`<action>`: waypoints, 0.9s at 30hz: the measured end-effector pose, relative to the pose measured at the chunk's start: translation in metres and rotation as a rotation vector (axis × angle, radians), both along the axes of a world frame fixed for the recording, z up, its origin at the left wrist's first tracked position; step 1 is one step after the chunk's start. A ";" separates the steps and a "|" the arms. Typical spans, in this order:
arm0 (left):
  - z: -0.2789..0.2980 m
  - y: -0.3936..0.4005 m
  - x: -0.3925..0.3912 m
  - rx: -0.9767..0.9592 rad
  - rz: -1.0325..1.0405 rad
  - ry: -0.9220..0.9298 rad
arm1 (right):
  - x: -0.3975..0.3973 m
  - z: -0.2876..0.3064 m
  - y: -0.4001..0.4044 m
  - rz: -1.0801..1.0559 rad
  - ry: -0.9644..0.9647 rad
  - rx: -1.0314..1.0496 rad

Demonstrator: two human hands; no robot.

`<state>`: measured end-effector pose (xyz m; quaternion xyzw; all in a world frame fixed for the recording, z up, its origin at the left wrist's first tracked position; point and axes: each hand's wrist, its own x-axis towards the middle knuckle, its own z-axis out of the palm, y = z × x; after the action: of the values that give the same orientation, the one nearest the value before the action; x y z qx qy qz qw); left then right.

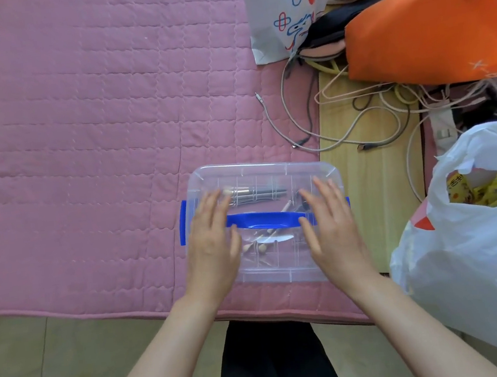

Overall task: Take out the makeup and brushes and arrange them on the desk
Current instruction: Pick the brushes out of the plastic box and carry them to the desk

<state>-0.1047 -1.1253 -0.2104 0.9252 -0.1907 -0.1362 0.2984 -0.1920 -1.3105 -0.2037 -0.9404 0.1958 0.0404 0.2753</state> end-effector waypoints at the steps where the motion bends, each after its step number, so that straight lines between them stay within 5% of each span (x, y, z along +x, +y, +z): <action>1: -0.001 -0.004 -0.003 0.014 -0.082 0.000 | 0.002 0.000 0.006 0.048 0.029 -0.002; 4: -0.006 -0.011 -0.012 0.073 -0.215 0.017 | 0.003 -0.004 0.018 0.130 0.058 -0.037; 16: -0.013 -0.021 -0.011 0.046 -0.170 0.017 | 0.013 -0.009 0.031 0.098 0.098 -0.182; 27: 0.023 -0.037 0.031 -0.011 -0.157 -0.034 | 0.054 0.028 0.011 0.044 -0.021 -0.037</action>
<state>-0.0732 -1.1619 -0.1878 0.9080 -0.2684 -0.1421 0.2887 -0.1385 -1.2992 -0.1756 -0.9498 0.1728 0.0329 0.2588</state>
